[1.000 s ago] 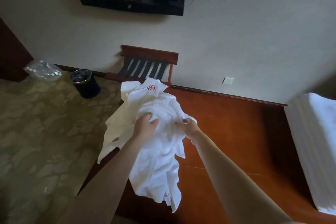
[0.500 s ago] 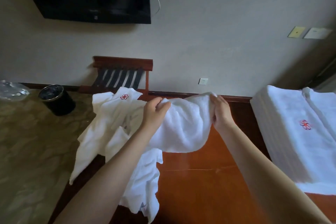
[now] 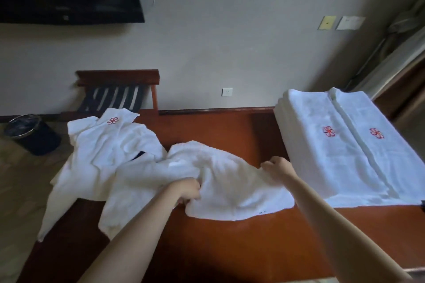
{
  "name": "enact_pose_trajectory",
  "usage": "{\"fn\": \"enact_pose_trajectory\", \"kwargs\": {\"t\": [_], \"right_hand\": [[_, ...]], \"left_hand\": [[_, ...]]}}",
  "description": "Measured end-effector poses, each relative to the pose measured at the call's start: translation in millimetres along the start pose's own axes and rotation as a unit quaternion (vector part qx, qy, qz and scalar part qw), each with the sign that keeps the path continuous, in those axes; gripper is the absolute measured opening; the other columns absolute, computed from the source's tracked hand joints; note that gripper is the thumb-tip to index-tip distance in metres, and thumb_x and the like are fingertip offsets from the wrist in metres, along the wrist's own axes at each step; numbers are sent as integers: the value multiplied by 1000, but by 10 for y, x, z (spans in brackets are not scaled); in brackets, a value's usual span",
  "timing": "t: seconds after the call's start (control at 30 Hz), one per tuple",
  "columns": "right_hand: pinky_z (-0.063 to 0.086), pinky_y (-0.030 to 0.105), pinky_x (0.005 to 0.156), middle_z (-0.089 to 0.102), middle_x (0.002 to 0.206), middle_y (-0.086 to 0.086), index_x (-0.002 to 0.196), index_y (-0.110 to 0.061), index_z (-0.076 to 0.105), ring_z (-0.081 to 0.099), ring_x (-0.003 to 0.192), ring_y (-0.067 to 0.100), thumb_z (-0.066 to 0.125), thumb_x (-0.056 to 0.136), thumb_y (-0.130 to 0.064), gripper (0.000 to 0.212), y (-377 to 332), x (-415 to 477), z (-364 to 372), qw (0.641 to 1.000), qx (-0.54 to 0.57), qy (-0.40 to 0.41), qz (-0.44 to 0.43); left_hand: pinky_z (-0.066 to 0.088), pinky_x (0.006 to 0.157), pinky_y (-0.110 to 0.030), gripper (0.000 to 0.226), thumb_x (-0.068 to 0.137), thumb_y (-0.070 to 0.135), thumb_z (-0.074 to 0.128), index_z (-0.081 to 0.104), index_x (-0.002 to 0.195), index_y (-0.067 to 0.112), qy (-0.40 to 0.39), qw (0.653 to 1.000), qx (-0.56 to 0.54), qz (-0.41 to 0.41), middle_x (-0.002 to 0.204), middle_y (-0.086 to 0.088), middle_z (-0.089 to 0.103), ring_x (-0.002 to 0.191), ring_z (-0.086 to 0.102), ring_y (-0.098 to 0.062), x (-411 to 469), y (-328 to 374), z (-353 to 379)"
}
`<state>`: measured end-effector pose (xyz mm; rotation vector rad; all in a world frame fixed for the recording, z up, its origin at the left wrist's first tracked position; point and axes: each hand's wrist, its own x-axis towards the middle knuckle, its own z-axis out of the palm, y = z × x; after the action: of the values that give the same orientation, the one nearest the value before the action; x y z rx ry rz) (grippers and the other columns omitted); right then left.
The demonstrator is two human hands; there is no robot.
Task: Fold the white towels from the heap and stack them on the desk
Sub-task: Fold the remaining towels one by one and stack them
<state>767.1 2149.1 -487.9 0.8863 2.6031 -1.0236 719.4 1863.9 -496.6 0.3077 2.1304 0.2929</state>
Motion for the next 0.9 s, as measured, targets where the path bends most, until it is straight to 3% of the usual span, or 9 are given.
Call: {"fn": "enact_pose_trajectory", "kwargs": {"t": [0.1,0.23,0.3,0.37,0.5,0.63,0.73,0.83,0.9], "right_hand": [[40,25,64,64,96,9,100,-8,64,62,90,28,54,86,-25,24,237,6,104,976,-194,-98,-11],[41,27,76,61,121,13,123,-8,52,58,110,29,54,92,-33,40,53,62,248,969,-214,-103,-65],[44,30,83,58,126,10,131,-12,48,55,115,27,57,91,-36,47,-206,75,381,970,-186,-107,-113],[44,33,91,52,135,11,140,-14,39,51,121,28,59,91,-38,58,-470,42,573,963,-161,-137,-164],[40,45,103,40,148,10,153,-17,9,40,132,31,62,88,-48,89,-770,-98,1005,952,-159,-191,-179],[48,35,89,56,129,10,144,-9,33,56,115,26,57,93,-38,64,-847,-148,1210,965,-104,-207,-123],[47,33,82,66,110,12,117,-5,62,63,100,26,59,93,-26,32,-972,-74,1027,972,7,-190,-141],[44,32,58,61,78,8,81,-7,61,57,66,18,66,90,-22,18,-1083,-31,616,955,183,-181,-149],[45,28,55,60,74,8,82,-7,61,57,64,17,68,88,-22,18,-1105,-65,369,941,252,-166,-152]], "left_hand": [[49,74,-27,30,90,25,49,62,113,12,-44,998,-39,-27,97,4,66,80,64,-9,30,16,140],[46,69,-30,17,90,17,49,56,75,13,194,974,-120,-7,77,-1,56,71,52,-16,111,-62,119],[46,76,-29,11,92,19,50,60,92,15,308,948,-80,-14,96,-2,58,89,54,-19,115,-150,56],[43,93,-35,32,93,26,52,53,124,17,347,937,-15,-29,131,-4,48,121,43,-25,139,-249,20],[33,107,-42,64,91,36,52,25,148,22,248,966,12,-75,159,-2,9,144,15,-30,155,-400,35],[29,110,-44,69,90,40,57,22,149,29,211,971,62,-95,160,-1,-6,147,2,-32,189,-455,104],[31,110,-44,80,88,43,60,13,151,25,206,969,61,-126,159,-6,1,146,3,-35,209,-474,148],[37,105,-41,74,88,44,60,18,147,28,236,960,92,-118,155,-7,14,142,15,-33,199,-491,157],[37,104,-39,70,87,45,59,22,145,32,252,954,123,-103,152,-5,16,140,19,-31,183,-490,165]]}}
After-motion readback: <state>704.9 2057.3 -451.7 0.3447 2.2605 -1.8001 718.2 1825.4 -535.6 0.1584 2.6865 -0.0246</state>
